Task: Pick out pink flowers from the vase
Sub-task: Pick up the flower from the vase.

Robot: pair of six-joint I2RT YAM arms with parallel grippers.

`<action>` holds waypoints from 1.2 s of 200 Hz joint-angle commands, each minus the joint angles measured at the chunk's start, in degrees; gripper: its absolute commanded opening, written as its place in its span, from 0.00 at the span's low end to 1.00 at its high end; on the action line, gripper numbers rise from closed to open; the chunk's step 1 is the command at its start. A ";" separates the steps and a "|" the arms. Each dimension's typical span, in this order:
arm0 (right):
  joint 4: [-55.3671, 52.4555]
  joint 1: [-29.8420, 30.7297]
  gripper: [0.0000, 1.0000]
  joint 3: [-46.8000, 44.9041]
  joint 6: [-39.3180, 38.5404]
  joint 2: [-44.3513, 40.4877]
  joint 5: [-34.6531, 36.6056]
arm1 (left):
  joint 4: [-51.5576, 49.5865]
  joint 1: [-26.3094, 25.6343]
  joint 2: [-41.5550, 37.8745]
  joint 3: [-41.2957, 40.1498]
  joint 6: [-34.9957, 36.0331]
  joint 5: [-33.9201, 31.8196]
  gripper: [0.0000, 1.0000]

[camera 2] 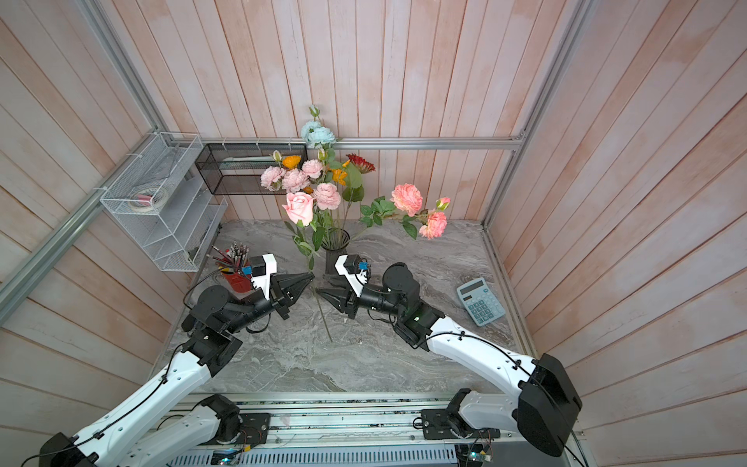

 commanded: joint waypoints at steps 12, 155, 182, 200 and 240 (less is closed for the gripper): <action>1.10 0.92 0.32 2.00 0.65 1.82 -1.27 | 3.46 -0.23 -0.05 -1.11 -1.29 0.93 0.00; -1.99 2.23 0.00 3.25 -0.05 2.76 0.29 | 2.07 -0.24 -1.77 -3.22 0.80 0.32 0.38; -4.48 2.18 0.00 3.49 -0.36 1.00 4.86 | -0.11 -0.25 -3.92 -6.16 4.59 0.90 0.63; -6.88 2.24 0.00 3.66 -0.06 -0.92 9.60 | -2.53 -0.27 -4.69 -7.67 8.64 0.84 0.76; -15.26 2.17 0.00 3.51 0.65 -8.07 23.77 | -4.56 -4.02 -3.78 -8.47 16.47 -4.96 0.82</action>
